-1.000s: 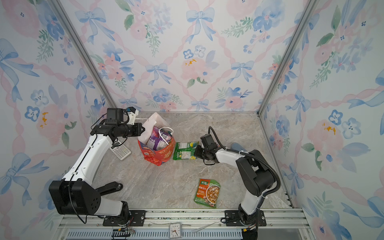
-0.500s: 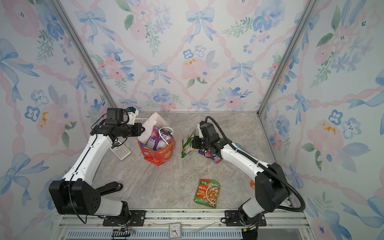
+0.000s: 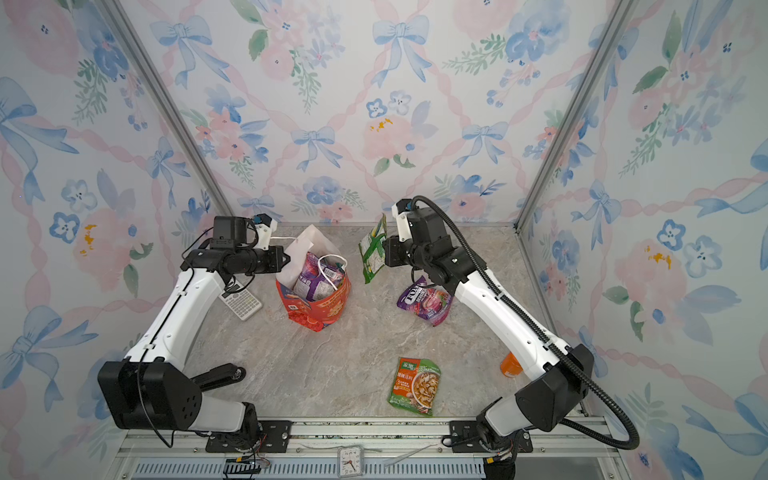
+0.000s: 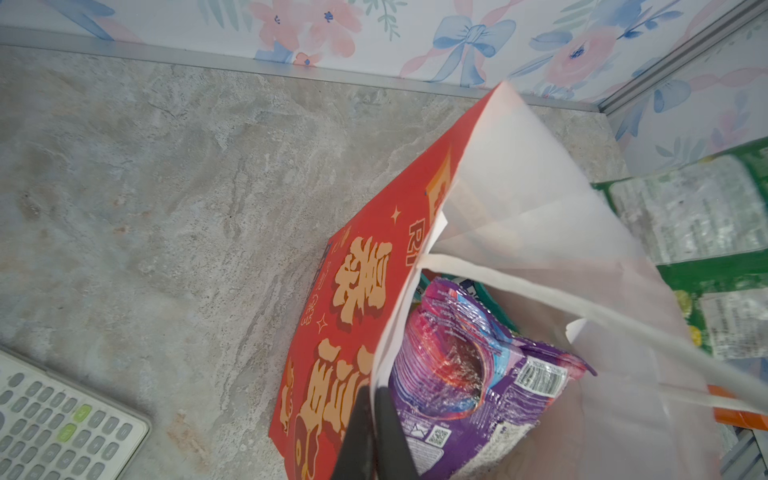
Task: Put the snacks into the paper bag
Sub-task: 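Lift the green packet and carry it over the bag opening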
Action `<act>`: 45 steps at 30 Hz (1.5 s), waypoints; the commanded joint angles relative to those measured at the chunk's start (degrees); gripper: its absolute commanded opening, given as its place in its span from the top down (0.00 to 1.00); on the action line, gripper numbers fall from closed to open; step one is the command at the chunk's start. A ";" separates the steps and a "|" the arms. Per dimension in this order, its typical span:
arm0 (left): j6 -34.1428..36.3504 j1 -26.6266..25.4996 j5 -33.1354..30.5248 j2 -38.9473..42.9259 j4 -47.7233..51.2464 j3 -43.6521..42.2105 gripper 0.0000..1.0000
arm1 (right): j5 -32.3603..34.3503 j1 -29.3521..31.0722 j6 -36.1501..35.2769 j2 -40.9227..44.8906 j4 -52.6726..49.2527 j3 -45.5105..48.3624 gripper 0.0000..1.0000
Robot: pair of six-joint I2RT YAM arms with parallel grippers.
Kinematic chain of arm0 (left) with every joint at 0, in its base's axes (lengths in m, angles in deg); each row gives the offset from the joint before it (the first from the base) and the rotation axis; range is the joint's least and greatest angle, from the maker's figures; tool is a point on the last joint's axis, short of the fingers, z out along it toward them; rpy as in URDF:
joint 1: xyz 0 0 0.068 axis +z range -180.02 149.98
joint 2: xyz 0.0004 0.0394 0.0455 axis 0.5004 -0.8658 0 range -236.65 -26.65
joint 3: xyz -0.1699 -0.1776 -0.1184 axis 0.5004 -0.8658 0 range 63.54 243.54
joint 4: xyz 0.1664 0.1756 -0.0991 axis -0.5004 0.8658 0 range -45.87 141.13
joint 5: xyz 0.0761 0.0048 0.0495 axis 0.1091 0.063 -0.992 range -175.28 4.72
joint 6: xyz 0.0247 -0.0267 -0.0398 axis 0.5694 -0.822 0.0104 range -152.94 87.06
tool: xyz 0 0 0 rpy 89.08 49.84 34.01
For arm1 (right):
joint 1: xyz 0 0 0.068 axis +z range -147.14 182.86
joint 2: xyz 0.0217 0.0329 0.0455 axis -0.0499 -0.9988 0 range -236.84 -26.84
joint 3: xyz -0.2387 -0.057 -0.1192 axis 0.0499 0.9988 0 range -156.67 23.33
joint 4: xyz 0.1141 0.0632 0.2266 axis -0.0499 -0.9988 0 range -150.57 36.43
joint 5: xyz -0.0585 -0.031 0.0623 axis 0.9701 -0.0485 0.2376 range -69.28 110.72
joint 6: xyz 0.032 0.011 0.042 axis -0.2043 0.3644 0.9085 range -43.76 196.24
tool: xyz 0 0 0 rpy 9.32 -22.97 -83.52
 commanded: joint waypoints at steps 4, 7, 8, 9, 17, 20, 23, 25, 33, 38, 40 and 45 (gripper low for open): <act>-0.19 0.46 -0.03 0.28 0.62 -0.65 1.00 | -0.66 0.95 -3.56 -3.58 -0.08 -11.97 1.00; -0.27 0.46 0.21 0.16 0.64 -0.65 1.00 | -2.54 2.40 -4.88 -6.51 -1.08 -17.68 1.00; -0.26 0.53 0.21 0.17 0.65 -0.63 1.00 | -2.58 3.31 -5.76 -7.57 -1.71 -19.72 1.00; -0.19 0.47 0.17 0.15 0.65 -0.65 1.00 | -2.80 4.01 -6.37 -8.48 -2.27 -21.39 1.00; -0.26 0.47 0.26 0.33 0.70 -0.48 1.00 | -7.47 9.11 -9.87 -16.46 -7.93 -34.46 1.00; -0.21 0.46 0.09 0.59 0.66 -0.56 1.00 | -8.28 10.83 -11.66 -17.52 -9.90 -35.75 1.00; -0.08 0.46 -0.09 0.79 0.61 -0.56 1.00 | -9.08 12.00 -13.06 -17.76 -11.40 -35.48 1.00; -0.12 0.46 -0.06 0.86 0.65 -0.56 1.00 | -9.29 12.64 -14.30 -17.82 -12.44 -35.12 1.00; -0.25 0.47 0.26 1.04 0.61 -0.48 1.00 | -11.94 13.09 -16.80 -18.93 -14.31 -33.43 1.00; -0.31 0.47 0.61 0.92 0.63 -0.46 1.00 | -13.77 13.20 -18.80 -22.14 -17.67 -36.38 1.00; -0.27 0.47 0.70 1.05 0.65 -0.48 1.00 | -14.44 13.27 -19.45 -22.92 -18.05 -36.71 1.00; -0.31 0.40 0.43 1.27 0.61 -0.48 1.00 | -17.12 13.31 -21.70 -26.05 -20.38 -40.30 1.00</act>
